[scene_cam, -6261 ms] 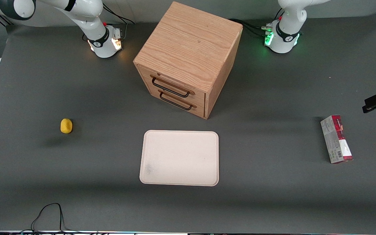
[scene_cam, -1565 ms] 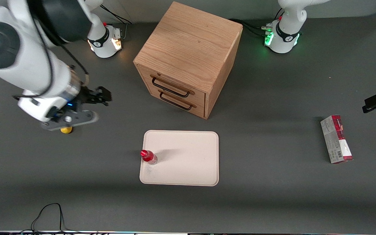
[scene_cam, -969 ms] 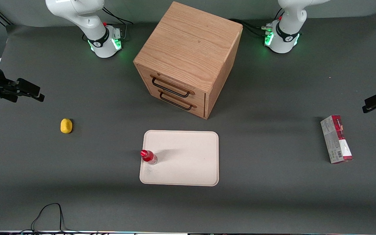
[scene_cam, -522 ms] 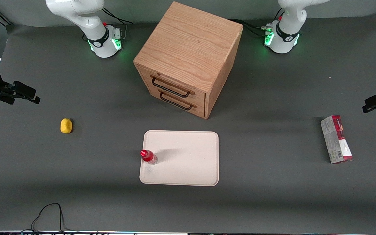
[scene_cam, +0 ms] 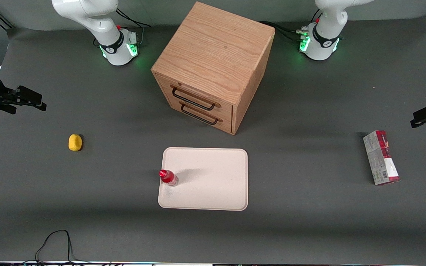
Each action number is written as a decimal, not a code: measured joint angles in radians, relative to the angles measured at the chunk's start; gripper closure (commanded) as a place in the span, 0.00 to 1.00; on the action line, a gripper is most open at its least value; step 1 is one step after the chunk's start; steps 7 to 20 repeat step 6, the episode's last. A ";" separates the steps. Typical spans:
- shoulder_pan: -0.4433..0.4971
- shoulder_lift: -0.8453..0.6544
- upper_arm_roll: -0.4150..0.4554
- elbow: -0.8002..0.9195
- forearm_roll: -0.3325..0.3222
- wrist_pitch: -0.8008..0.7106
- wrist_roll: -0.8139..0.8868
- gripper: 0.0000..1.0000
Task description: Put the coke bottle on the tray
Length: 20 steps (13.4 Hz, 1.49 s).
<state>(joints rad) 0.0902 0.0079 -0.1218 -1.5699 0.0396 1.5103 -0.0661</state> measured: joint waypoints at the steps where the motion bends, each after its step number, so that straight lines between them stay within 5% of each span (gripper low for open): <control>1: -0.010 -0.004 0.008 0.000 -0.001 -0.007 -0.001 0.00; 20: -0.026 -0.017 0.028 -0.001 -0.003 -0.024 -0.002 0.00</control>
